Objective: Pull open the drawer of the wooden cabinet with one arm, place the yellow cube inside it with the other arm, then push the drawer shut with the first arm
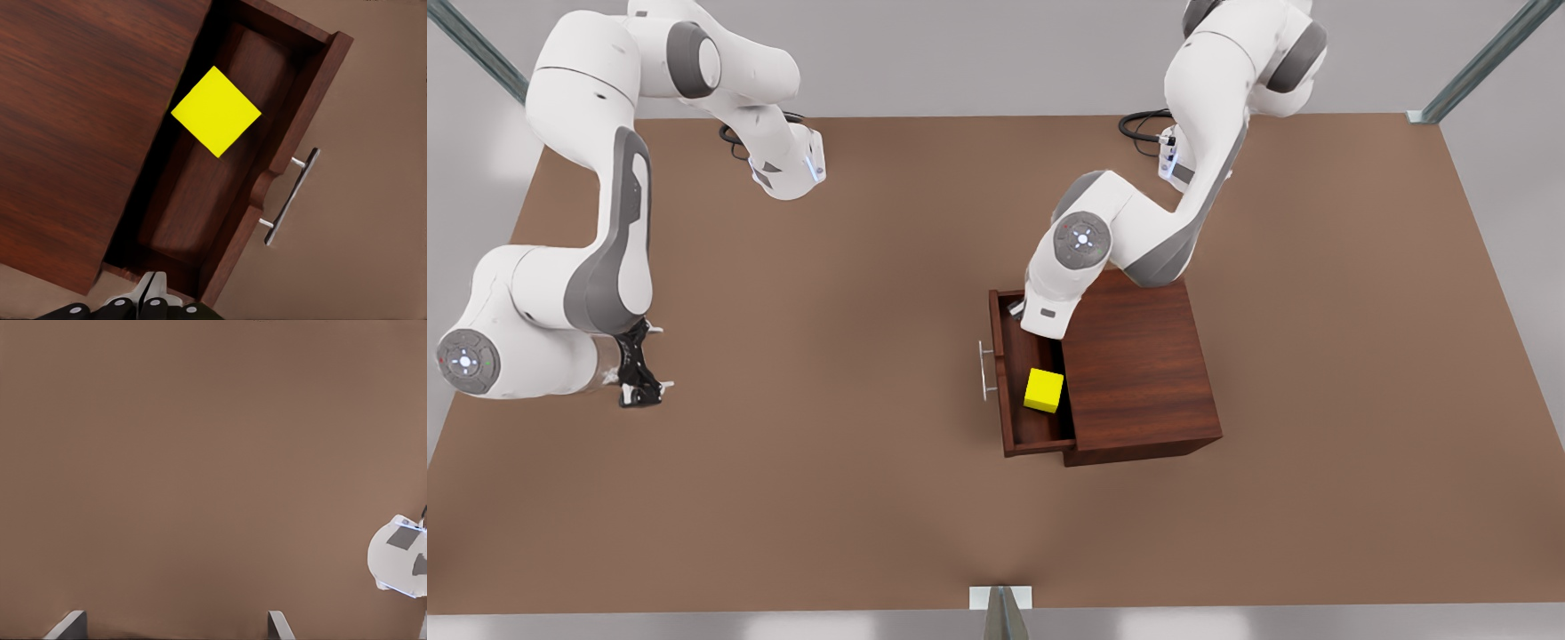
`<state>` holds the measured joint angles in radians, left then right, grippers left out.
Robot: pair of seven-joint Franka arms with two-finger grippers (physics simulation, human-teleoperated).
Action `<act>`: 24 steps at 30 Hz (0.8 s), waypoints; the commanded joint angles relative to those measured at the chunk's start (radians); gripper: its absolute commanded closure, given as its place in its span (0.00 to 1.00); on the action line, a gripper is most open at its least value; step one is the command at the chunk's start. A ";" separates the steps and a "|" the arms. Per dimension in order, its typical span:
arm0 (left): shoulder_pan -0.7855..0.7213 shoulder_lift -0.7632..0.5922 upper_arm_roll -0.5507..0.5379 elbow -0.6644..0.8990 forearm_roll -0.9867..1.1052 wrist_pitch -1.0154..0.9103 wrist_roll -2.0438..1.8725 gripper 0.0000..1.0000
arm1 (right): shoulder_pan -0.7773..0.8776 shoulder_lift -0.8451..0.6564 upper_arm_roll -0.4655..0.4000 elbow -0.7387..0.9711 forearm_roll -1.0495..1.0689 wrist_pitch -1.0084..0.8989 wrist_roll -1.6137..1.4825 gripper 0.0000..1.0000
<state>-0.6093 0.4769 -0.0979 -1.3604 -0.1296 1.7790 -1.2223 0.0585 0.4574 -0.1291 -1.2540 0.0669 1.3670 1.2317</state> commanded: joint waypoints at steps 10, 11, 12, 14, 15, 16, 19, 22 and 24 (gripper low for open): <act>-0.159 0.177 0.004 0.090 0.240 0.353 -1.425 1.00 | 0.000 -0.186 -0.001 -0.330 0.001 0.128 -1.092 0.00; -0.164 0.198 0.004 0.113 0.243 0.359 -1.433 1.00 | 0.000 -0.194 -0.001 -0.340 -0.001 0.142 -1.092 0.00; -0.178 0.221 0.004 0.129 0.271 0.359 -1.436 1.00 | 0.001 -0.192 0.002 -0.338 -0.002 0.144 -1.089 0.00; -0.190 0.259 0.004 0.142 0.285 0.373 -1.432 1.00 | 0.003 -0.189 0.003 -0.334 -0.002 0.144 -1.087 0.00; -0.191 0.267 0.004 0.142 0.285 0.373 -1.430 1.00 | 0.001 -0.187 0.003 -0.334 -0.001 0.144 -1.087 0.00; -0.190 0.278 0.006 0.142 0.285 0.391 -1.418 1.00 | 0.001 -0.186 0.005 -0.332 -0.002 0.145 -1.087 0.00; -0.188 0.293 0.026 0.141 0.285 0.404 -1.350 1.00 | 0.001 -0.186 0.003 -0.326 -0.001 0.141 -1.087 0.00; -0.190 0.304 0.043 0.144 0.285 0.399 -1.336 1.00 | 0.001 -0.186 0.005 -0.326 -0.001 0.141 -1.087 0.00; -0.191 0.312 0.043 0.158 0.285 0.401 -1.343 1.00 | 0.001 -0.186 0.005 -0.326 -0.001 0.141 -1.086 0.00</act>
<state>-0.7998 0.7870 -0.0563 -1.2069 0.1533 2.1625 -2.2339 0.0600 0.2726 -0.1245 -1.5802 0.0656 1.4953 0.4301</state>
